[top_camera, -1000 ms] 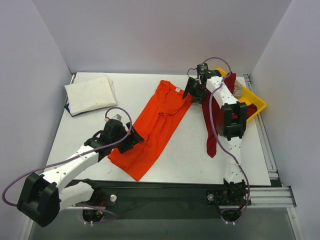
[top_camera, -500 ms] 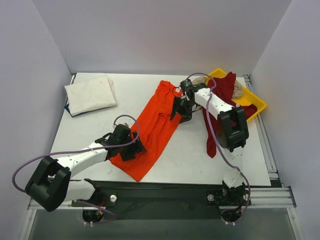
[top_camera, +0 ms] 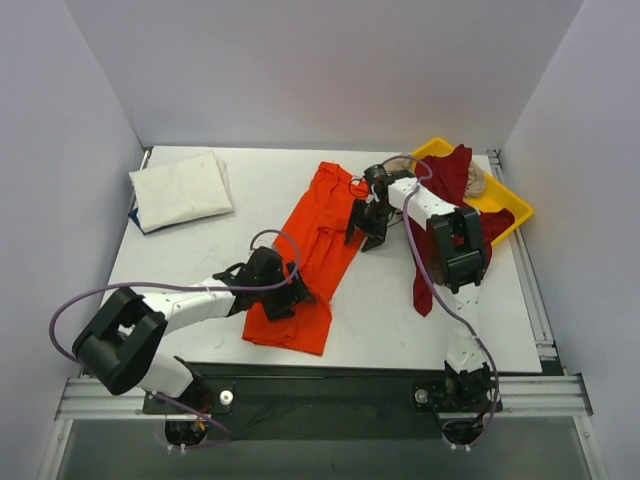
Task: Fold and stack the t-shirts
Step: Rotate the tshirt 90 degrees
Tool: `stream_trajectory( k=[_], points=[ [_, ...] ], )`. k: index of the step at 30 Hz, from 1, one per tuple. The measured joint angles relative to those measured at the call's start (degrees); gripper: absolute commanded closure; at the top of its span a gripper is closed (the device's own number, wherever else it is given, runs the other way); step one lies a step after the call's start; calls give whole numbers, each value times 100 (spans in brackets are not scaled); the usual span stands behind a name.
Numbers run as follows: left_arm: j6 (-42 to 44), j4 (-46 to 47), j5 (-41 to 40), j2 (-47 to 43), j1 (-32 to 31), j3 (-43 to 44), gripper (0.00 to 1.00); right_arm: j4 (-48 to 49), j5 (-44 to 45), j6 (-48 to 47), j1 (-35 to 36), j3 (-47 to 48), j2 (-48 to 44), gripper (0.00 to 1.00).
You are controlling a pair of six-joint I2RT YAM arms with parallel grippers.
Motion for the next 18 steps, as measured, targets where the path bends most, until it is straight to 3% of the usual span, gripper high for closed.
stream_trajectory(
  k=[10, 18],
  points=[
    [-107, 160, 127, 734, -586, 680, 17, -9, -57, -52, -376, 546, 304, 48],
    [417, -592, -337, -92, -647, 745, 16, 9, -219, -452, -592, 302, -31, 48]
  ],
)
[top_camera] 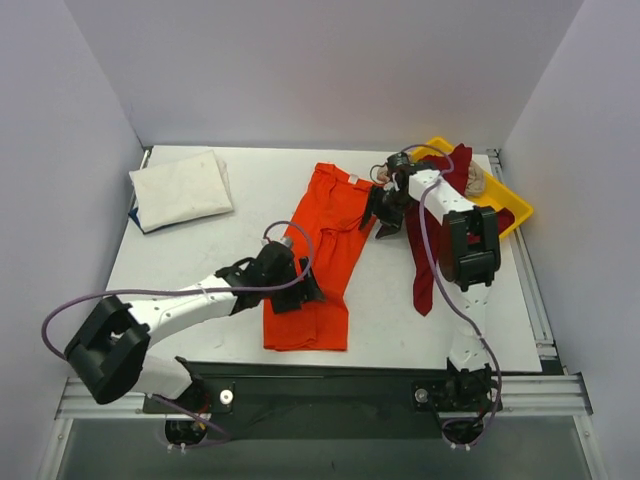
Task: Fold and stack the t-shirts
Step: Rotate the tshirt 90 degrees, then grab the bottom of the folded rectangular tshirt with both arms
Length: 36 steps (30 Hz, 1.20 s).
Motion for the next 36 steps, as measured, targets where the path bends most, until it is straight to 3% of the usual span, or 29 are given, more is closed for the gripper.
stream_trajectory(
  k=[8, 13, 20, 36],
  points=[
    [544, -1587, -898, -1609, 120, 57, 16, 20, -72, 2, 354, -1954, -2575, 49],
    [603, -1998, -813, -1853, 529, -511, 17, -22, -31, 382, 1447, -3314, -3624, 52],
    [566, -2068, -264, -1985, 820, -1261, 18, -61, 173, 960, 2677, -4518, -3713, 63],
    [297, -1473, 538, -2188, 822, -1864, 21, 710, 337, 1722, 3477, -4972, -3526, 67]
  ],
)
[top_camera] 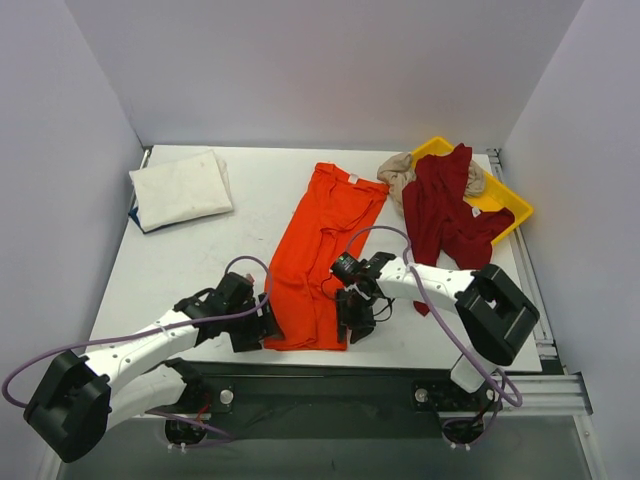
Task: Fold and stack the t-shirts
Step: Grab the bottom of the folded rectangular tshirt with both arms
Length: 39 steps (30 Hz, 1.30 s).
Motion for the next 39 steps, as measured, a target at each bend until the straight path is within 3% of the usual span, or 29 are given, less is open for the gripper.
stream_trajectory(
  k=[5, 9, 12, 23, 30, 34, 39],
  points=[
    [-9, 2, 31, 0, 0, -22, 22, 280, 35, 144, 118, -133, 243, 69],
    [-28, 20, 66, 0, 4, -39, 23, 385, -72, 212, 181, -164, 365, 76],
    [-46, 42, 81, 7, 2, -63, 28, 455, -101, 227, 184, -190, 365, 82],
    [-96, 160, 162, 238, 2, -94, 47, 529, -164, 269, 184, -216, 369, 87],
    [-109, 216, 118, 350, 2, -127, 70, 566, -267, 247, 184, -223, 391, 90],
    [-101, 214, 61, 350, 2, -168, 92, 566, -376, 197, 184, -223, 417, 94],
    [-20, 138, 44, 299, 2, -157, 100, 479, -446, 114, 184, -221, 415, 100]
  ],
)
